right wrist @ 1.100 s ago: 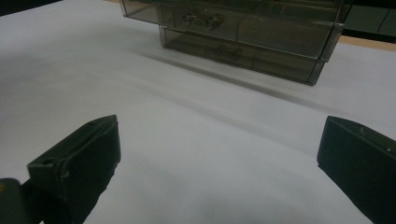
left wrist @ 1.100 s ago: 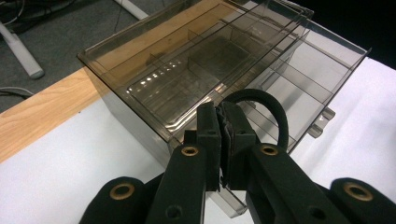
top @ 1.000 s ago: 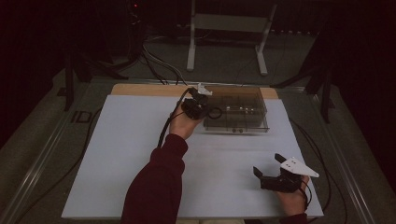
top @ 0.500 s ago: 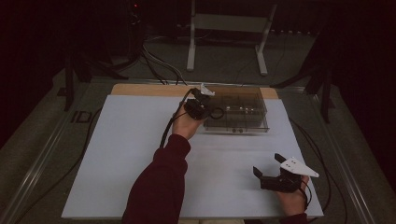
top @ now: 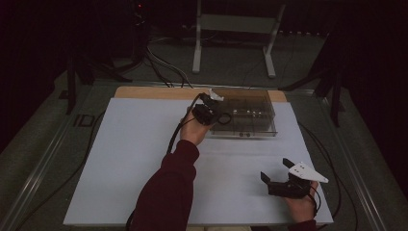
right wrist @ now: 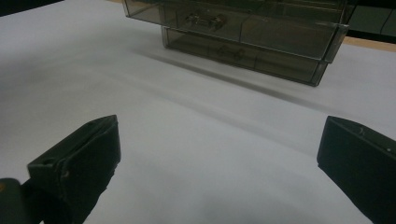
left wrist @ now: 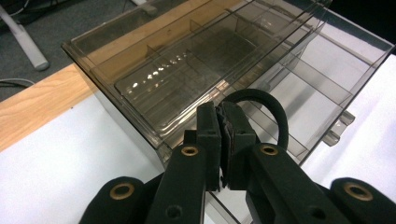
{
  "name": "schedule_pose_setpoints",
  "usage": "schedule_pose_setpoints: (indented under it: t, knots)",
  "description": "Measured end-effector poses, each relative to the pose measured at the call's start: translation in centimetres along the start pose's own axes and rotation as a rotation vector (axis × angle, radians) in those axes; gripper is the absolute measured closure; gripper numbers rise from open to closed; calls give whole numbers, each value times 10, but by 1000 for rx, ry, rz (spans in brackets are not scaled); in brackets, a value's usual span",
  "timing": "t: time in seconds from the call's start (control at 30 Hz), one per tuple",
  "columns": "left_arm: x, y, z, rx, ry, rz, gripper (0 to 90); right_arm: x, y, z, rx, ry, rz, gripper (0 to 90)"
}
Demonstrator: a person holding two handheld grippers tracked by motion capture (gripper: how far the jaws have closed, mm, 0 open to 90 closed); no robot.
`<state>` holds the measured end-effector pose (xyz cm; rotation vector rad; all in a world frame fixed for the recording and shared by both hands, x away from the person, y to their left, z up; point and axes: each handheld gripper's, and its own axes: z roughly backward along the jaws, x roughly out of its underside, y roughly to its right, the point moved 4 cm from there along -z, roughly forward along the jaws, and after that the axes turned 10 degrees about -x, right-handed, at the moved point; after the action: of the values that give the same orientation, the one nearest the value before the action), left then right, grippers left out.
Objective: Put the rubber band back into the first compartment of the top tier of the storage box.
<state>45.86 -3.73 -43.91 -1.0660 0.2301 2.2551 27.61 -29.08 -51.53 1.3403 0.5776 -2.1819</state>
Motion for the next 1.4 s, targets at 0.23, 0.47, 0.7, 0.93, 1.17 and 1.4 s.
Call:
schedule_pose_setpoints:
  t: [0.23, 0.47, 0.7, 0.93, 1.17, 1.4]
  knots:
    - [3, 4, -6, 5, -14, -2, 885, 0, 0, 0, 1, -1, 1, 0]
    - [9, 6, -13, 6, -34, 2, 884, 0, 0, 0, 1, -1, 0, 0]
    - [12, 10, -16, 9, -52, -10, 883, 0, 0, 0, 1, -3, -1, 0]
    - [13, 13, -18, 4, -61, -16, 867, 0, 0, 0, 0, -2, -1, 0]
    - [8, 9, -8, -22, 10, 34, 494, 0, 0, 0, 0, -3, -1, 0]
    - [8, -4, 1, -55, 41, 115, 203, 0, 0, 0, -1, -2, -1, 0]
